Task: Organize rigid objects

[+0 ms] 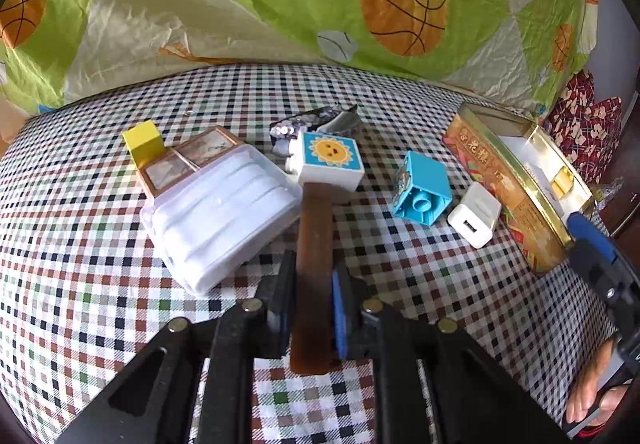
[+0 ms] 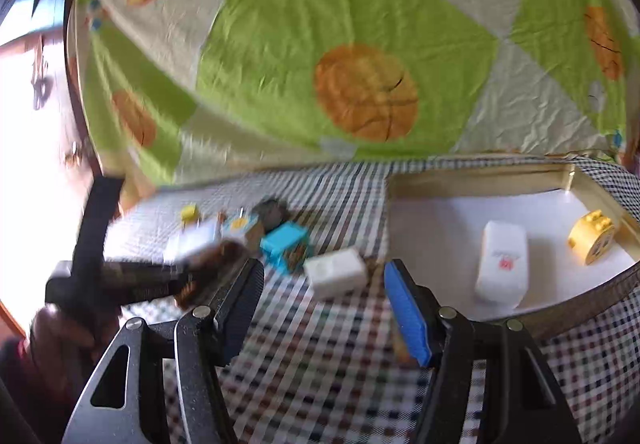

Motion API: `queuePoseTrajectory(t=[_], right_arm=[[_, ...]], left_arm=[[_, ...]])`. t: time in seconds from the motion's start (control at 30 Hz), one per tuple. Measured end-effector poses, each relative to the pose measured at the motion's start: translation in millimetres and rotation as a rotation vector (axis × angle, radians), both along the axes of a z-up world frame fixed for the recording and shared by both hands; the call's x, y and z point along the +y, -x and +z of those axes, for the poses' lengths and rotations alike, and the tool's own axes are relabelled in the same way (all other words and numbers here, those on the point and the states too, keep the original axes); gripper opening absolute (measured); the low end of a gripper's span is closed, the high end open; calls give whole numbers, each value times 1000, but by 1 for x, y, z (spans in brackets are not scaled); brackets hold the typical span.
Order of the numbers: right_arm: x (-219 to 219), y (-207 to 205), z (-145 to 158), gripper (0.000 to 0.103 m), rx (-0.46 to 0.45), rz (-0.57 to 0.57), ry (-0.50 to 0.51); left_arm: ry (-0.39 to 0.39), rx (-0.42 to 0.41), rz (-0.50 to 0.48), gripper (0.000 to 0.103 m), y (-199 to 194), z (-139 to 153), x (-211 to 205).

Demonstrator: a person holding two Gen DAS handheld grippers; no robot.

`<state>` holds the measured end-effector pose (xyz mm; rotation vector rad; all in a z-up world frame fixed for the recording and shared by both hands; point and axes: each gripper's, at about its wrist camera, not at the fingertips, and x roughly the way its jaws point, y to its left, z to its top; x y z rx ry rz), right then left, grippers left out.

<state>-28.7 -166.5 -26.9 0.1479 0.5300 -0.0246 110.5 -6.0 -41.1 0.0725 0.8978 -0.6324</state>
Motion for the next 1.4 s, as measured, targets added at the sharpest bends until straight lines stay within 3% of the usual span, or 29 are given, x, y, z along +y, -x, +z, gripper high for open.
queuePoseTrajectory(t=[0.1,0.23,0.43,0.67,0.8,0.9,0.93,1.03,1.13,1.33,1.4], right_arm=[[4,-21,-8,65,100,55,-84],[3,-36,-21,65,204,13,-120],[8,-59,-28,65,291,-108,16],[-6,-92,-27,66,315,-156,40],[-2,-105,-27,80,336,-113,79],[-3,-101,-24,75,314,-94,68],[-4,-99,-23,61,309,-79,63],[-8,-92,-21,61,292,-38,11],[-9,-81,-13,61,221,2,-59],[3,-53,14,61,48,41,-60],[7,-47,20,61,6,39,-32]], left_arm=[[29,15,-5,13,1,-2,5],[41,24,9,14,2,-2,8],[20,1,12,13,5,-1,6],[22,7,28,14,2,-4,12],[27,13,27,14,2,-5,12],[27,13,28,14,2,-4,12],[27,13,30,14,3,-4,12],[29,13,30,14,3,-4,12],[52,3,35,14,4,-3,14],[142,-79,15,14,16,4,20],[141,-115,13,14,21,3,17]])
